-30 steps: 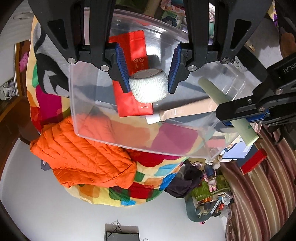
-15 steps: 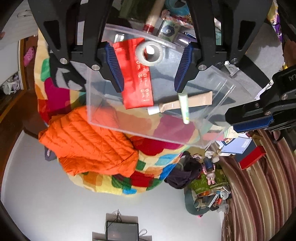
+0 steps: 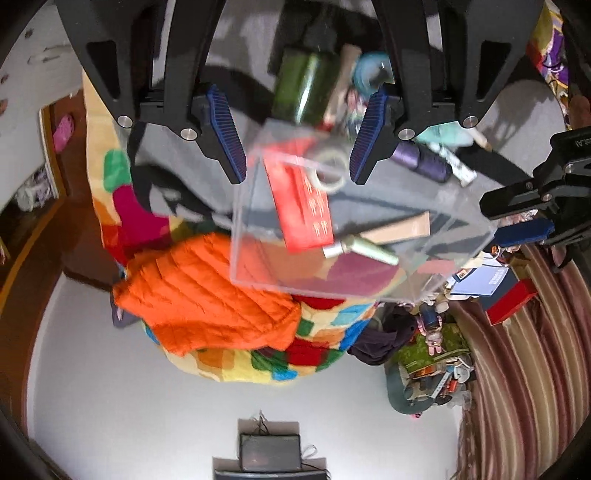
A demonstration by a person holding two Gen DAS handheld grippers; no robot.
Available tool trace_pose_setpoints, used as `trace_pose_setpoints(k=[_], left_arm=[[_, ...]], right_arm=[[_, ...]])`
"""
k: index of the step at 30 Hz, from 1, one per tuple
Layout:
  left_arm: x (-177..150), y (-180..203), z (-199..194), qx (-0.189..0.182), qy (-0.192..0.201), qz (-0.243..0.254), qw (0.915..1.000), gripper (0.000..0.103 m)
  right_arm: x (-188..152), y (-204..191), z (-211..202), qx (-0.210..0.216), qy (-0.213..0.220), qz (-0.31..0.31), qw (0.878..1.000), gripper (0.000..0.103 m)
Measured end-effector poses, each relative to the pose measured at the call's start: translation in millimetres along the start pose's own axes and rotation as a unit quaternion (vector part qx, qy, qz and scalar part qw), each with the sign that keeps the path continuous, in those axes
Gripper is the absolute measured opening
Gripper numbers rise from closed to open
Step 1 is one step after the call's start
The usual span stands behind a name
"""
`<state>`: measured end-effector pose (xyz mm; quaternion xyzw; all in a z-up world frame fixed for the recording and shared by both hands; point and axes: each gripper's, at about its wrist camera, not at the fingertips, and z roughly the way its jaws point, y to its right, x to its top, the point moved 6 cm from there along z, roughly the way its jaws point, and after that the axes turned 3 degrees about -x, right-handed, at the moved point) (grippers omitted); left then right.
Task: Organize objects
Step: 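Grasp the green bottle with the right tool while the left grasps the white pen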
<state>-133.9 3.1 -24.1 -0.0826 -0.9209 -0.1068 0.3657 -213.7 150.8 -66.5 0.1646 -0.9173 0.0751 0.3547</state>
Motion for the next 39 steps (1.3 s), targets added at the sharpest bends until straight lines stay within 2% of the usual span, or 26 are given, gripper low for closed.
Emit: trace_pose_setpoints(k=[8, 12, 13, 16, 23, 26, 30, 32, 33, 39], left_arm=[[-39, 25, 29, -0.038, -0.059, 0.01, 0.9975, 0.056], [-52, 38, 37, -0.055, -0.08, 0.023, 0.995, 0.056], [-55, 39, 39, -0.06, -0.086, 0.024, 0.9942, 0.056], [-66, 41, 42, -0.06, -0.099, 0.03, 0.9928, 0.056], [-86, 45, 35, -0.073, -0.115, 0.037, 0.9899, 0.054], [-92, 49, 31, -0.083, -0.124, 0.046, 0.9878, 0.049], [-92, 54, 40, -0.078, -0.132, 0.063, 0.9862, 0.047], [-89, 56, 45, -0.075, -0.127, 0.071, 0.9864, 0.041], [-88, 56, 46, -0.07, -0.126, 0.075, 0.9867, 0.031], [-96, 57, 37, -0.055, -0.119, 0.083, 0.9879, 0.015]], right_arm=[[-42, 4, 26, 0.019, -0.056, 0.032, 0.998, 0.055], [-53, 11, 33, 0.028, -0.069, 0.05, 0.996, 0.054], [-54, 13, 34, 0.032, -0.069, 0.057, 0.996, 0.054], [-57, 18, 33, 0.033, -0.069, 0.065, 0.995, 0.039], [-62, 26, 25, 0.026, -0.058, 0.065, 0.996, 0.038], [-66, 27, 20, 0.024, -0.055, 0.063, 0.996, 0.038], [-70, 26, 15, 0.025, -0.053, 0.062, 0.996, 0.038], [-71, 26, 13, 0.025, -0.051, 0.063, 0.996, 0.038], [-71, 26, 12, 0.026, -0.049, 0.064, 0.996, 0.038], [-69, 26, 2, 0.026, -0.038, 0.061, 0.997, 0.038]])
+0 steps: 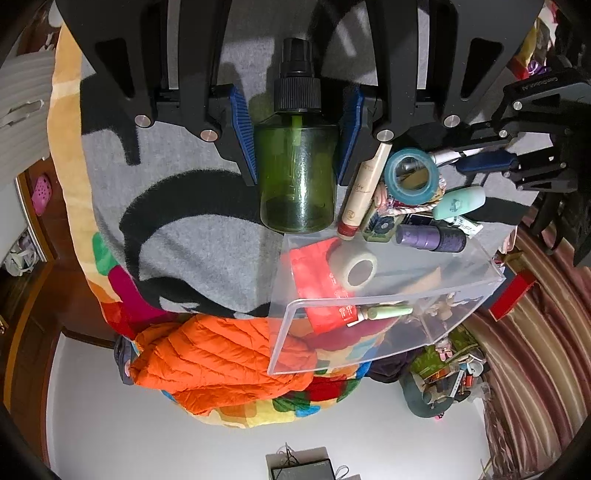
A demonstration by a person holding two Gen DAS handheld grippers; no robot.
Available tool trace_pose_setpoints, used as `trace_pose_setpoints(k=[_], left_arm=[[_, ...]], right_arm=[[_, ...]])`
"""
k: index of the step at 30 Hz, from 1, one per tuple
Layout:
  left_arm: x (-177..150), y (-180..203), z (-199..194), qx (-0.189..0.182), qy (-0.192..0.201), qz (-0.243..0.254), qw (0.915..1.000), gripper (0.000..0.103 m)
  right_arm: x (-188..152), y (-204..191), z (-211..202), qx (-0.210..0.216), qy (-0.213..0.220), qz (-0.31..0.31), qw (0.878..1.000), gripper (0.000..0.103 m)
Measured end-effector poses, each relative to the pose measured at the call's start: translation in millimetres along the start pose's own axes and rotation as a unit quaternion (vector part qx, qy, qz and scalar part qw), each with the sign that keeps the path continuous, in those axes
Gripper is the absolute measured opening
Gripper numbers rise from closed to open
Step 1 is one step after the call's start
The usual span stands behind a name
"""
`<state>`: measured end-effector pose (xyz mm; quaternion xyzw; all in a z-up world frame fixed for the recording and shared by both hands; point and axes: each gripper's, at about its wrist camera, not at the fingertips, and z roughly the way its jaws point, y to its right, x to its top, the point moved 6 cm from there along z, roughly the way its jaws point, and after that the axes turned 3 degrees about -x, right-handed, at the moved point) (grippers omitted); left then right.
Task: Organize objects
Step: 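Grasp the green bottle with the right tool while the left grasps the white pen, then drop the white pen into the box with the left tool while the right drops the green bottle in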
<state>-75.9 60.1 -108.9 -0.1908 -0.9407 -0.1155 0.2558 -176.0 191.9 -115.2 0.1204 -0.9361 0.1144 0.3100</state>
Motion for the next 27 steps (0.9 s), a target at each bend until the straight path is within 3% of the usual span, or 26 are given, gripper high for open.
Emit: trace_pose_setpoints(k=[7, 14, 27], left_arm=[[-26, -2, -20, 0.019, 0.009, -0.027, 0.9994, 0.013], [-32, -14, -36, 0.03, 0.028, -0.065, 0.997, 0.013], [21, -36, -79, 0.03, 0.128, -0.101, 0.9861, 0.013]], right_arm=[[-2, -5, -9, 0.006, 0.01, -0.003, 1.0, 0.038], [0, -12, -21, 0.01, 0.024, -0.01, 1.0, 0.038], [42, -27, -41, 0.018, 0.07, -0.02, 0.997, 0.038]])
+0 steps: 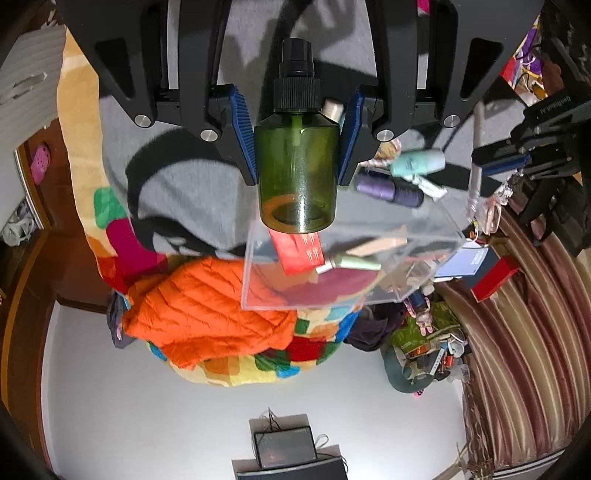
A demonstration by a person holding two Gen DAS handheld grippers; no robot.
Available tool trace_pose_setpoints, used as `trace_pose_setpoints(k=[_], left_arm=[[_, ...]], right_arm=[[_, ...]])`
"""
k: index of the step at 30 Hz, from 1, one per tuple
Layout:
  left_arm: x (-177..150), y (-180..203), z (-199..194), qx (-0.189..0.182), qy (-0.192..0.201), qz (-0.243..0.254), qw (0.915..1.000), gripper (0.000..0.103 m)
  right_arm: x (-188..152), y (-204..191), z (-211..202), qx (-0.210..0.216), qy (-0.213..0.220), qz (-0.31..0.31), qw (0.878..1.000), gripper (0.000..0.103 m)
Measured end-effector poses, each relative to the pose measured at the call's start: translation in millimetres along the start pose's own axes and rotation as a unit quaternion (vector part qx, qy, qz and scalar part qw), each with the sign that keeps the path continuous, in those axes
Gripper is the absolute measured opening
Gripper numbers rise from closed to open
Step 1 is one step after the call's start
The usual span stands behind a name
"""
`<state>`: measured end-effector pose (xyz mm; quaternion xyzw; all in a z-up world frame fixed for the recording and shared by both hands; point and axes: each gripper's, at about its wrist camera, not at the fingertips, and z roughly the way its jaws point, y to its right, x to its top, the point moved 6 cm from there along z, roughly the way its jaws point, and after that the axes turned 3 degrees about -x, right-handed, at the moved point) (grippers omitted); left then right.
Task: Organize objects
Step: 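Drop the white pen into the box with the left tool while the right drops the green bottle in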
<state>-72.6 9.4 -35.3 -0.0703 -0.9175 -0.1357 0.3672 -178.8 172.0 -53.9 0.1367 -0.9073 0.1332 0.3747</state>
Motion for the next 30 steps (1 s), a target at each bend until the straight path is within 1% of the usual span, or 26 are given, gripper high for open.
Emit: trace_pose_setpoints(k=[2, 7, 12, 16, 19, 23, 27, 30], left_arm=[[11, -4, -5, -0.005, 0.016, -0.008, 0.9998, 0.013], [42, -6, -14, -0.007, 0.051, -0.01, 0.9986, 0.012], [72, -9, -22, -0.006, 0.077, -0.009, 0.9969, 0.012], [96, -16, -24, 0.002, 0.094, -0.012, 0.9955, 0.012], [110, -22, -20, 0.01, 0.098, -0.013, 0.9951, 0.012], [123, -32, -6, 0.021, 0.095, -0.018, 0.9951, 0.012], [128, -40, 17, 0.016, 0.08, -0.03, 0.9962, 0.012], [129, -42, 43, -0.004, 0.055, -0.044, 0.9975, 0.012]], right_arm=[[9, -1, 1, 0.003, 0.006, 0.0, 1.0, 0.038], [37, -1, 3, 0.002, 0.027, 0.0, 1.0, 0.038], [66, -2, 5, 0.002, 0.046, 0.002, 0.999, 0.038], [82, -3, 14, -0.003, 0.049, -0.003, 0.999, 0.038], [89, -6, 25, -0.002, 0.041, -0.007, 0.999, 0.038], [91, -9, 50, -0.009, 0.02, -0.016, 1.0, 0.038], [87, -11, 78, -0.016, -0.008, -0.026, 1.0, 0.038], [82, -14, 97, -0.016, -0.028, -0.033, 0.999, 0.038]])
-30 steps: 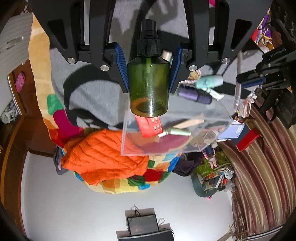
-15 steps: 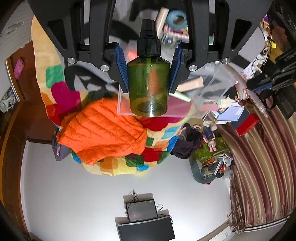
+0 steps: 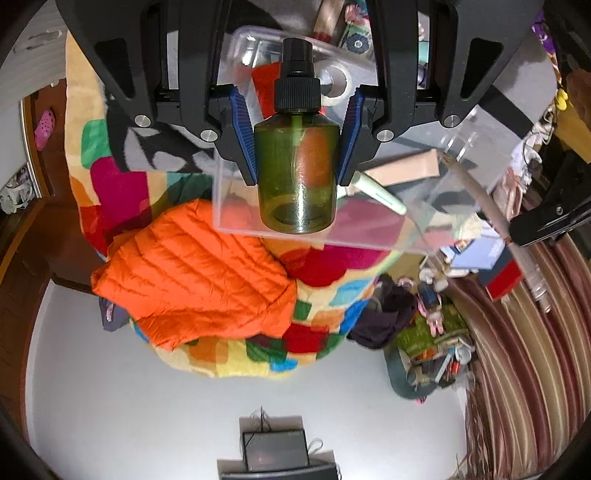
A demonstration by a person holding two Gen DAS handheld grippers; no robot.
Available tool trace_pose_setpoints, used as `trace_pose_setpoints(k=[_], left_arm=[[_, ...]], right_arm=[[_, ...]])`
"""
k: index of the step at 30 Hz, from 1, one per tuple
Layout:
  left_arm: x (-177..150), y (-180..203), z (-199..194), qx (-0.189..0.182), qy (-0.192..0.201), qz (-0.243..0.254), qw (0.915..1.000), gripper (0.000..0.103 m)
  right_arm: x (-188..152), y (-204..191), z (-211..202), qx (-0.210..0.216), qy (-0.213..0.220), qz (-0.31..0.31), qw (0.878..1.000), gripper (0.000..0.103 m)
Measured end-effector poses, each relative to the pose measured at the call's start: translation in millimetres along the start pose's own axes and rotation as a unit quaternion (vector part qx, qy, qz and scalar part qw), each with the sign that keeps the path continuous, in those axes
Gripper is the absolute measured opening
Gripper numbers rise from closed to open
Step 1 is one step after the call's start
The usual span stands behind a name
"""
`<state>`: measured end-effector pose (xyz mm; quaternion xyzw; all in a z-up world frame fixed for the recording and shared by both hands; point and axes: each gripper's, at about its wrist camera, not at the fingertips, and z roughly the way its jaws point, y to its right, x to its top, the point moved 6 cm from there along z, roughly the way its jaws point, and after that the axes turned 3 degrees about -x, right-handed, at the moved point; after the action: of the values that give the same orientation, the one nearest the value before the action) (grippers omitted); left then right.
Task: Organize objects
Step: 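Drop the white pen into the box with the left tool while the right drops the green bottle in, then grasp the mint-green bottle with the left tool while the right grasps the blue tape roll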
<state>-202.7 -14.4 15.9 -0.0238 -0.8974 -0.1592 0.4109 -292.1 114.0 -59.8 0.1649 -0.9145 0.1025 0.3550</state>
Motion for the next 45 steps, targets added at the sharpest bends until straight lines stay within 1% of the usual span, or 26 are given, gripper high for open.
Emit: trace_pose_setpoints(k=[4, 10, 12, 14, 16, 20, 23, 24, 25, 26, 27, 28, 29, 33, 39, 43, 45], left_arm=[[-11, -3, 29, -0.014, -0.031, -0.017, 0.9993, 0.012], [-26, -14, 52, -0.022, -0.063, -0.042, 0.9969, 0.013], [-28, -19, 52, -0.018, -0.066, -0.049, 0.9965, 0.013], [-28, -23, 51, -0.005, -0.065, -0.049, 0.9966, 0.013], [-30, -24, 48, -0.005, -0.066, -0.047, 0.9967, 0.013], [-33, -22, 39, 0.001, -0.067, -0.037, 0.9971, 0.013], [-35, -18, 30, 0.011, -0.065, -0.023, 0.9976, 0.014], [-36, -16, 26, 0.013, -0.064, -0.017, 0.9977, 0.017], [-37, -14, 21, 0.015, -0.062, -0.012, 0.9979, 0.024], [-38, -12, 16, 0.018, -0.058, -0.006, 0.9981, 0.027], [-38, -11, 11, 0.021, -0.053, 0.0, 0.9984, 0.034], [-40, -8, 6, 0.024, -0.048, 0.008, 0.9985, 0.04], [-42, -6, 1, 0.025, -0.045, 0.014, 0.9986, 0.042], [-54, 3, -13, 0.026, -0.042, 0.033, 0.9982, 0.051], [-86, 9, -19, 0.024, -0.07, 0.051, 0.996, 0.051], [-115, 7, -11, 0.02, -0.103, 0.053, 0.993, 0.051], [-128, 5, -4, 0.021, -0.121, 0.054, 0.991, 0.051]], right_arm=[[-7, -7, 19, -0.003, -0.021, -0.015, 1.0, 0.038], [-16, -17, 37, 0.001, -0.051, -0.031, 0.998, 0.039], [-17, -18, 38, -0.003, -0.053, -0.038, 0.998, 0.039], [-19, -21, 38, 0.006, -0.06, -0.043, 0.997, 0.039], [-20, -23, 37, 0.012, -0.065, -0.048, 0.997, 0.039], [-20, -25, 26, -0.005, -0.053, -0.059, 0.997, 0.039], [-19, -25, 13, -0.005, -0.041, -0.059, 0.997, 0.04], [-18, -25, 9, -0.006, -0.037, -0.059, 0.998, 0.04], [-18, -25, 3, -0.007, -0.031, -0.06, 0.998, 0.04], [-18, -25, -6, -0.007, -0.023, -0.059, 0.998, 0.041], [-17, -24, -11, -0.006, -0.019, -0.059, 0.998, 0.043], [-17, -24, -18, -0.005, -0.013, -0.058, 0.998, 0.048], [-18, -23, -26, -0.003, -0.004, -0.055, 0.998, 0.051], [-27, -21, -51, 0.008, 0.014, -0.045, 0.999, 0.053], [-55, -24, -70, 0.025, 0.014, -0.038, 0.999, 0.053], [-86, -30, -70, 0.055, -0.015, -0.03, 0.998, 0.053], [-98, -33, -65, 0.062, -0.029, -0.032, 0.997, 0.053]])
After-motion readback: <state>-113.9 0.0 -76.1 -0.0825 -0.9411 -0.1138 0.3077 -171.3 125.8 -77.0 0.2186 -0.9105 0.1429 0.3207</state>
